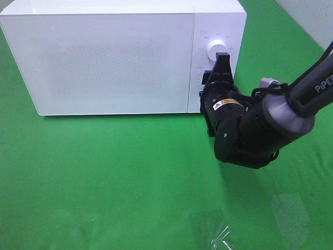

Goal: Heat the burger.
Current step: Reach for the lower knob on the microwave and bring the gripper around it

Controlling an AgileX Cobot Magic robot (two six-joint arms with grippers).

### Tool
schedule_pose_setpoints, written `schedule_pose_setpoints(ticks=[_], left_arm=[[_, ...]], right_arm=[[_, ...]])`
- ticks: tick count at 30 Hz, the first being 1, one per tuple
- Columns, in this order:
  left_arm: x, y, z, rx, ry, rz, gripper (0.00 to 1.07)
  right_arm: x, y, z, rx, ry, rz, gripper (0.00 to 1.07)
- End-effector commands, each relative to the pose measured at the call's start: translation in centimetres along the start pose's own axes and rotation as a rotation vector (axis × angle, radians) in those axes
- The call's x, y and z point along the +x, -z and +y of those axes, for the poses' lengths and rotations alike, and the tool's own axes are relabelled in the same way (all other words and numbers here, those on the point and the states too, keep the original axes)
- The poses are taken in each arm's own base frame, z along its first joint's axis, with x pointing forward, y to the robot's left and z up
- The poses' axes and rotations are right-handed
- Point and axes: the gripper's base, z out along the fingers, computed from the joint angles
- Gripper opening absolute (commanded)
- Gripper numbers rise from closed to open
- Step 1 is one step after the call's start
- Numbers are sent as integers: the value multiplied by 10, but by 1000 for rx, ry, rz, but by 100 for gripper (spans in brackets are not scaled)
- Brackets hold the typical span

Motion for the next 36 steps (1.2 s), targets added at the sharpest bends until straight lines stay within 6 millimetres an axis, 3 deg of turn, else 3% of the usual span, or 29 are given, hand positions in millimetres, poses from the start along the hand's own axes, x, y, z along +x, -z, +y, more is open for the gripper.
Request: schedule_pose_setpoints(ticks=[1,9,14,15,24,31,33,35,36], left_arm=[[2,2,-1,6,6,-12,65],[2,2,-1,6,6,-12,65],[2,2,-1,6,6,-12,65],[2,2,-1,6,6,-12,65],[2,2,-1,6,6,-12,65],[2,2,-1,6,6,-12,65],[2,2,-1,6,6,-12,65],[2,2,-1,6,6,-12,65],[2,2,-1,6,6,-12,65]], right_arm=[[-1,-6,21,-105,19,-32,41],[-1,-4,26,-105,78,-26,48],[3,5,21,-65,115,7,57],[4,11,16,-37,135,23,64],[7,31,14,52,252,129,68],[-2,53,22,110,433,228,68],[-5,59,25,113,511,256,68],[-8,68,33,117,712,312,68],[-8,68,33,117,712,312,68]])
